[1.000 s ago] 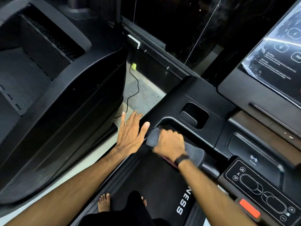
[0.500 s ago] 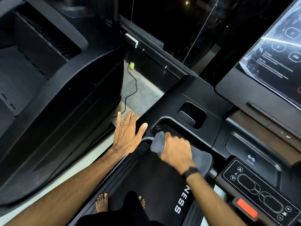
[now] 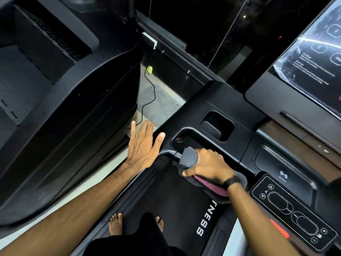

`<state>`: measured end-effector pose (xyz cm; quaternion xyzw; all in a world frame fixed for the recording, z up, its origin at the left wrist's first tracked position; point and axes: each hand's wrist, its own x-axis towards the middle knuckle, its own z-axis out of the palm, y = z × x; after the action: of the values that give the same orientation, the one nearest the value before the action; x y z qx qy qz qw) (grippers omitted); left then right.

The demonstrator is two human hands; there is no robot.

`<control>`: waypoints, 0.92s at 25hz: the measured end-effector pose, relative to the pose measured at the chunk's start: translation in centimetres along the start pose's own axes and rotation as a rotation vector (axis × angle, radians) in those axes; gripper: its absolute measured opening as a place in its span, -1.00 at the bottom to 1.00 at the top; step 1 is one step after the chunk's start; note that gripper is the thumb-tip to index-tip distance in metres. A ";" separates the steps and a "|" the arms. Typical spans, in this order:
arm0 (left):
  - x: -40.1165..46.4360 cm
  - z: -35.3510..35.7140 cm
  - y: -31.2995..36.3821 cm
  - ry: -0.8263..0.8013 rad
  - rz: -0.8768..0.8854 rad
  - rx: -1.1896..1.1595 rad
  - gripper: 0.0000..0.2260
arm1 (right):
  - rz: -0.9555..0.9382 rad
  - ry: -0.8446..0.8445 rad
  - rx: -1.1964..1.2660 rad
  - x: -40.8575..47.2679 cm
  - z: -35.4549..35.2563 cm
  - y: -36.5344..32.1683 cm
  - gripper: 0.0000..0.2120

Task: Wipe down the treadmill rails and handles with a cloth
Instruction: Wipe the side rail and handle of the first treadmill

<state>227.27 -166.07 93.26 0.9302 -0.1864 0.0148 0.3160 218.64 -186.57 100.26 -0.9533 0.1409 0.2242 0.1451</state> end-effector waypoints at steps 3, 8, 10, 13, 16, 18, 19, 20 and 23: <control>-0.1 -0.1 -0.1 0.011 0.010 -0.020 -0.28 | -0.118 0.567 -0.434 -4.2 5.4 0.6 -0.32; -0.2 0.0 0.0 0.014 0.042 -0.057 -0.32 | -0.087 0.525 -0.417 -7.5 5.1 4.8 0.05; -0.2 -0.1 -0.1 0.010 0.036 -0.061 -0.32 | -0.014 0.439 -0.446 -7.1 3.4 4.8 -0.08; -0.2 -0.1 -0.1 0.004 0.034 -0.056 -0.30 | 0.024 0.013 -0.153 -4.4 -1.0 5.2 -0.28; -0.4 -0.3 0.0 -0.005 0.038 -0.061 -0.29 | 0.005 -0.080 0.006 -3.9 -1.9 5.3 -0.38; -0.4 -0.4 0.2 0.010 0.028 -0.066 -0.29 | -0.016 0.262 -0.233 -4.9 1.1 5.3 -0.42; -0.4 -0.4 0.3 0.017 0.027 -0.064 -0.29 | -0.040 0.411 -0.361 -5.6 2.9 5.3 -0.40; -0.4 -0.3 0.2 0.020 0.027 -0.064 -0.29 | -0.071 0.509 -0.447 -6.1 4.4 5.3 -0.37; -0.3 -0.2 0.2 0.030 0.014 -0.075 -0.27 | -0.075 0.543 -0.471 -6.2 4.5 5.0 -0.36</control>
<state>226.92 -166.00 93.45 0.9160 -0.1885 0.0241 0.3534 209.92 -188.36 98.23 -0.9899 0.0840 -0.0165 -0.1132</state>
